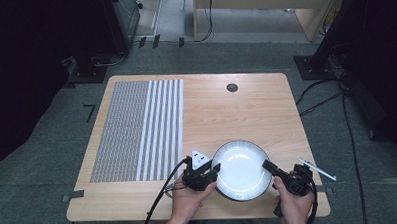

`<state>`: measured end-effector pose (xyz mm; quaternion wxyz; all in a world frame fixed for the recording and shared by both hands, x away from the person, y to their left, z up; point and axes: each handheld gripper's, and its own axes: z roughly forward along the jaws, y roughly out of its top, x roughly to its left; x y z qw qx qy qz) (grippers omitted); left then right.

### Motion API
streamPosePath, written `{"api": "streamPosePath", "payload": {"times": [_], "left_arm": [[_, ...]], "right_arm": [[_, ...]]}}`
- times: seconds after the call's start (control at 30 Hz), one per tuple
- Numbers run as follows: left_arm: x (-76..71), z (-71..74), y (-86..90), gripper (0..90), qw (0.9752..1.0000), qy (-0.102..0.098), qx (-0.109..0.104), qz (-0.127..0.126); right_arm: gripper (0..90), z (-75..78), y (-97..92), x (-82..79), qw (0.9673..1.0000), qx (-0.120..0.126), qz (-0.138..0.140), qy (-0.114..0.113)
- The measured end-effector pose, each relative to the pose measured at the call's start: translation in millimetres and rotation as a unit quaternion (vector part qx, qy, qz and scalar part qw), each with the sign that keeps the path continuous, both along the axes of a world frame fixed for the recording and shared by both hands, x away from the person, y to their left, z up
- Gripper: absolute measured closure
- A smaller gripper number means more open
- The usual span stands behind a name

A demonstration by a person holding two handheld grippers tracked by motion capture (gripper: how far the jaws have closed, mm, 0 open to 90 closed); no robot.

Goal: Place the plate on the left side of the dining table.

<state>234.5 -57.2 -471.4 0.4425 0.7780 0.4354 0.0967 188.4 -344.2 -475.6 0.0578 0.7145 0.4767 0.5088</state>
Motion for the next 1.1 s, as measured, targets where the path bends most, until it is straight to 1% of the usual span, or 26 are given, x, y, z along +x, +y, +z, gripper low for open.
{"api": "streamPosePath", "payload": {"times": [0.13,0.3,0.4,0.47,0.6,0.7,0.73,0.77,0.87,0.9,0.93,1.1], "left_arm": [[1.5,2.5,4.5,70.1,1.0,-0.001,-0.002,0.002],[2.5,5.8,12.6,69.6,1.0,-0.003,0.007,0.006],[3.5,7.7,17.1,69.2,0.9999,-0.005,0.007,0.009],[5.5,9.6,22.8,69.2,0.9999,-0.007,0.003,0.013],[7.3,11.7,28.7,69.3,0.9998,-0.008,-0.002,0.017],[9.7,14.5,36.8,69.4,0.9997,-0.008,-0.005,0.022],[10.9,15.9,40.8,69.5,0.9996,-0.008,-0.006,0.025],[11.7,16.9,43.9,69.5,0.9996,-0.009,-0.007,0.027],[13.9,20.3,54.1,69.6,0.9992,-0.012,-0.008,0.038],[15.4,21.8,60.0,69.8,0.9989,-0.013,-0.009,0.044],[15.4,21.8,60.0,69.8,0.9989,-0.013,-0.009,0.044],[20.0,26.2,76.1,69.8,0.9984,-0.017,-0.009,0.053]], "right_arm": [[84.6,4.1,4.4,3.0,1.0,-0.001,0.003,-0.001],[84.5,6.8,10.9,7.1,1.0,-0.001,0.009,0.001],[84.4,8.9,16.1,9.6,0.9999,0.003,0.011,0.004],[84.3,12.4,21.0,12.4,0.9999,0.003,0.013,0.003],[84.3,16.2,27.1,15.5,0.9999,-0.001,0.016,0.0],[84.2,20.3,34.3,19.7,0.9998,-0.003,0.021,-0.004],[84.2,22.8,40.2,23.3,0.9997,-0.003,0.024,-0.006],[84.2,22.8,40.2,23.3,0.9997,-0.003,0.024,-0.006],[84.2,25.5,49.1,28.8,0.9996,-0.002,0.028,-0.007],[84.2,27.3,56.7,33.6,0.9994,-0.001,0.033,-0.01],[84.2,27.3,56.7,33.6,0.9994,-0.001,0.033,-0.01],[84.2,30.8,71.9,43.4,0.999,0.001,0.043,-0.009]]}}
